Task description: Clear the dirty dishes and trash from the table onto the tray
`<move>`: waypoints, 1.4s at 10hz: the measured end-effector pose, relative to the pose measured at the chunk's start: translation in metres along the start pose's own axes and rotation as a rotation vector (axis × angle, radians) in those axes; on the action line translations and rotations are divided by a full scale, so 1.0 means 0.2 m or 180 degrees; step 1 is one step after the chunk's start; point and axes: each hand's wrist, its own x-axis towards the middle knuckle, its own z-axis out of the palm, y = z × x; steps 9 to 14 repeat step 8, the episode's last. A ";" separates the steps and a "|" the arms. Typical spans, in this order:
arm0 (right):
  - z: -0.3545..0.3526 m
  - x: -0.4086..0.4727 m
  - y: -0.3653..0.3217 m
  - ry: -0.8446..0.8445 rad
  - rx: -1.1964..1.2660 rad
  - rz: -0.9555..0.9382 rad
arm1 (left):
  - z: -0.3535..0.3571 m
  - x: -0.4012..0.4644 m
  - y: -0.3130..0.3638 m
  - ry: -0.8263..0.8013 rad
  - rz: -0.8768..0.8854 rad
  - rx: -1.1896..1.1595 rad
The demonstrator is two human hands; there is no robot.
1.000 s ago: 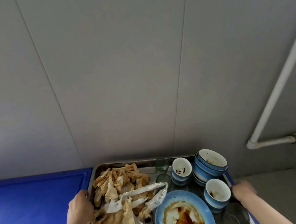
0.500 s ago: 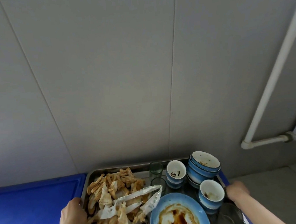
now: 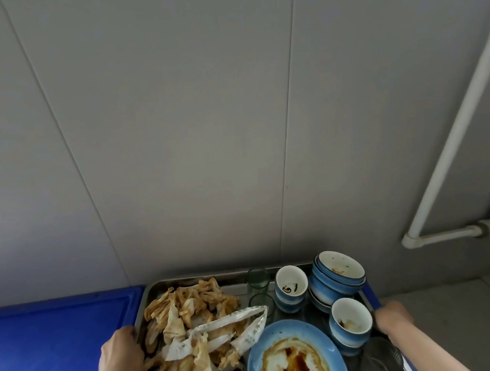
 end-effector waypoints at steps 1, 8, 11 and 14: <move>0.00 -0.01 -0.01 -0.0025 -0.0091 0.0006 | 0.00 -0.01 0.01 -0.0010 -0.0010 0.0020; -0.08 -0.03 0.00 -0.0124 -0.0373 -0.0757 | 0.05 -0.10 0.06 0.0548 0.0279 0.0055; -0.08 -0.03 0.00 -0.0124 -0.0373 -0.0757 | 0.05 -0.10 0.06 0.0548 0.0279 0.0055; -0.08 -0.03 0.00 -0.0124 -0.0373 -0.0757 | 0.05 -0.10 0.06 0.0548 0.0279 0.0055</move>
